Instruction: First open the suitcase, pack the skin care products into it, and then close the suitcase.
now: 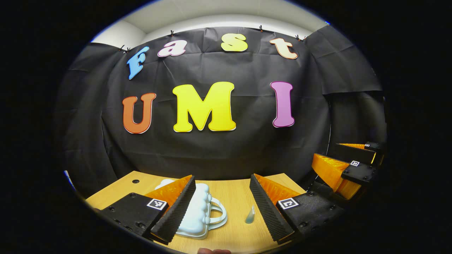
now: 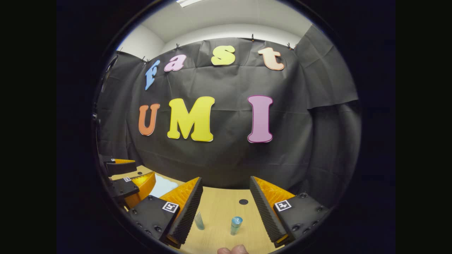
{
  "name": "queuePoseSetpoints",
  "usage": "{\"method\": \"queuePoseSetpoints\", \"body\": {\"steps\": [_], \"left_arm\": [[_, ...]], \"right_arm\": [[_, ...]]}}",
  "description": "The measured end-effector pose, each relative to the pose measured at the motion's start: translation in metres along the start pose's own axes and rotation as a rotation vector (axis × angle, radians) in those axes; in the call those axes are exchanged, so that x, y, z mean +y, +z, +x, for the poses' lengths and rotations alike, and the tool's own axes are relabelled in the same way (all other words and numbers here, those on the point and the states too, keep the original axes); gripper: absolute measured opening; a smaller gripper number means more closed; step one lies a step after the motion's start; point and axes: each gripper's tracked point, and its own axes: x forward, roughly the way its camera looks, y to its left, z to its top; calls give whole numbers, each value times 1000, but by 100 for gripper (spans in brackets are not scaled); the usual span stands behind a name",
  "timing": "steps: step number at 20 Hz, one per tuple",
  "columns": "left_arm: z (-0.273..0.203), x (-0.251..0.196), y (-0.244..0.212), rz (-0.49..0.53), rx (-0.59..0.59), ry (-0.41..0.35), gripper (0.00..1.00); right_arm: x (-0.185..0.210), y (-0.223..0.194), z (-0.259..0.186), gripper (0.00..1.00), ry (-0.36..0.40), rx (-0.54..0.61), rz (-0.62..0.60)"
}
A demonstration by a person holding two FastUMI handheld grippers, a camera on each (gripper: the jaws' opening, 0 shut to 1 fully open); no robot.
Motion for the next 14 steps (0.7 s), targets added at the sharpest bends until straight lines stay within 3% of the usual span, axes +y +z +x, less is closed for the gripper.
{"method": "queuePoseSetpoints", "body": {"steps": [8, 14], "left_arm": [[1, 8, -13, 75, 28, 2, 98], [25, 15, -81, 416, 144, -100, 98]], "right_arm": [[-7, -13, -3, 80, -22, 19, -16], [-38, -45, -15, 80, -96, 67, -87]]}}
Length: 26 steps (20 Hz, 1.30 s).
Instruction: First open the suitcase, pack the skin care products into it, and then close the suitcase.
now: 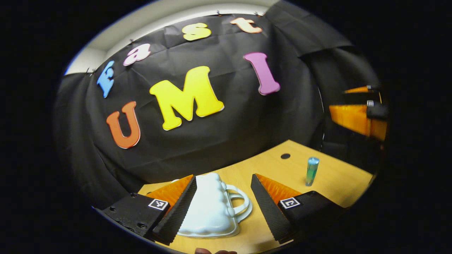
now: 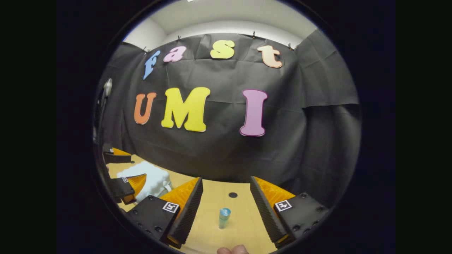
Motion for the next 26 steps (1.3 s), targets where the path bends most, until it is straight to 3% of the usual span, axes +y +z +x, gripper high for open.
{"method": "queuePoseSetpoints", "body": {"steps": [4, 7, 11, 15, 17, 18, 20, 21, 22, 26], "left_arm": [[35, -36, -50, 316, 103, -144, 98], [67, -45, -89, 506, 190, -182, 99], [83, -59, -126, 617, 282, -231, 95], [100, -54, -142, 676, 326, -220, 86], [106, -53, -145, 688, 338, -221, 79], [107, -53, -145, 695, 341, -217, 64], [108, -57, -148, 700, 361, -228, 47], [108, -60, -150, 696, 372, -245, 45], [108, -59, -148, 700, 373, -234, 30], [104, -49, -127, 643, 315, -176, 10]], "right_arm": [[-26, -24, -10, 80, -54, 58, 3], [-53, -31, -13, 80, -112, 77, 12], [-82, -38, -17, 80, -185, 103, 22], [-90, -43, -23, 80, -213, 121, 27], [-87, -43, -25, 79, -213, 128, 23], [-85, -42, -26, 80, -211, 128, 18], [-80, -39, -30, 80, -203, 121, 9], [-78, -38, -30, 80, -199, 119, 8], [-76, -37, -30, 80, -196, 118, 5], [-71, -32, -34, 80, -194, 104, 0]]}}
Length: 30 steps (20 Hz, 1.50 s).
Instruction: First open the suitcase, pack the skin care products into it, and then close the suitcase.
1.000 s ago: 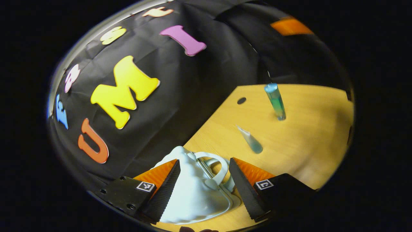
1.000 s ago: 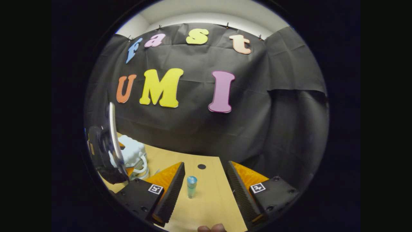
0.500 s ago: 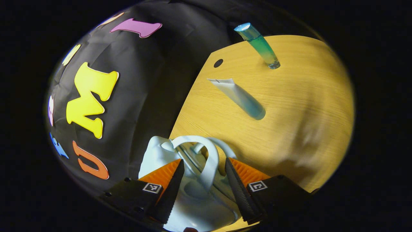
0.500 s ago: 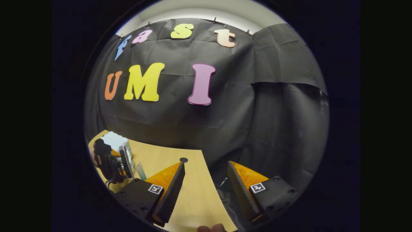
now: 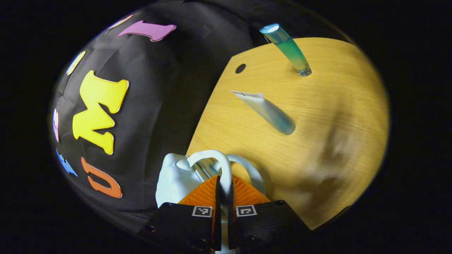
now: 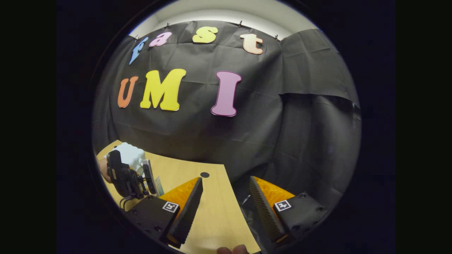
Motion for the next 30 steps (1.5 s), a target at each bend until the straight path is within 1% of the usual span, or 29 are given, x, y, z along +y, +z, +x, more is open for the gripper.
{"method": "queuePoseSetpoints", "body": {"steps": [1, 2, 5, 7, 8, 10, 13, 14, 17, 18, 20, 23, 25, 26, 30], "left_arm": [[-8, 13, -1, -39, -10, 26, 8], [-14, 30, 1, -79, -32, 42, 4], [-40, 83, 3, -204, -105, 122, 3], [-60, 120, -6, -300, -139, 188, 3], [-68, 141, -15, -358, -163, 205, 3], [-86, 185, -39, -470, -208, 248, 3], [-108, 238, -91, -579, -222, 332, 3], [-112, 252, -113, -632, -223, 348, 3], [-110, 290, -169, -845, -216, 359, 3], [-108, 301, -191, -892, -209, 371, 3], [-105, 306, -230, -964, -201, 380, 3], [-93, 315, -283, -1071, -246, 373, 3], [-77, 316, -316, -1125, -248, 367, 3], [-64, 310, -336, -1153, -235, 357, 2], [-27, 287, -392, -1244, -195, 312, 3]], "right_arm": [[2, 1, 0, 80, 2, -4, 2], [5, 3, -1, 79, 8, -7, 6], [19, 11, 0, 80, 31, -20, 8], [34, 20, 0, 79, 63, -36, -2], [42, 25, 1, 80, 83, -42, -9], [59, 33, 3, 80, 122, -56, -26], [85, 44, 7, 80, 179, -71, -47], [96, 46, 8, 80, 200, -69, -54], [124, 49, 12, 79, 252, -61, -77], [135, 51, 13, 80, 269, -60, -82], [151, 58, 14, 79, 294, -61, -94], [172, 68, 14, 79, 323, -74, -119], [185, 64, 11, 79, 353, -47, -125], [190, 63, 11, 79, 364, -33, -128], [199, 61, 12, 79, 360, -5, -170]]}}
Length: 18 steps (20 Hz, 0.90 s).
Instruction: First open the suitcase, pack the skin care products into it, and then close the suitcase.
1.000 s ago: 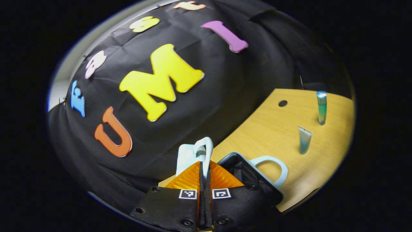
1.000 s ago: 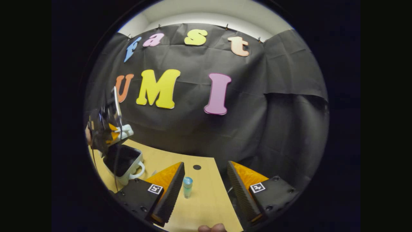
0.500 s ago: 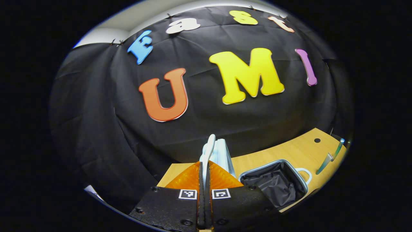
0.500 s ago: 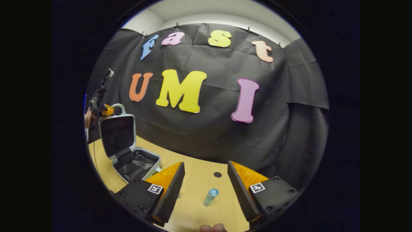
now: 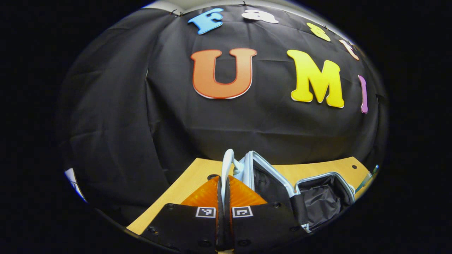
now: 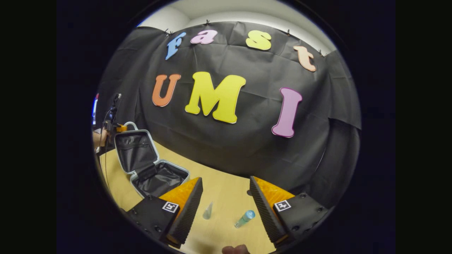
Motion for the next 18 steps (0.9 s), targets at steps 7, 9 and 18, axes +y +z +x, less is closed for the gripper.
{"method": "queuePoseSetpoints", "body": {"steps": [7, 9, 18], "left_arm": [[16, 45, -87, -264, 128, 32, 3], [16, 49, -106, -308, 151, 28, 3], [23, 62, -148, -291, 218, 42, 20]], "right_arm": [[16, -4, 8, 79, 0, 36, -38], [17, -13, 13, 80, -2, 67, -39], [23, -16, 7, 80, 10, 71, -61]]}}
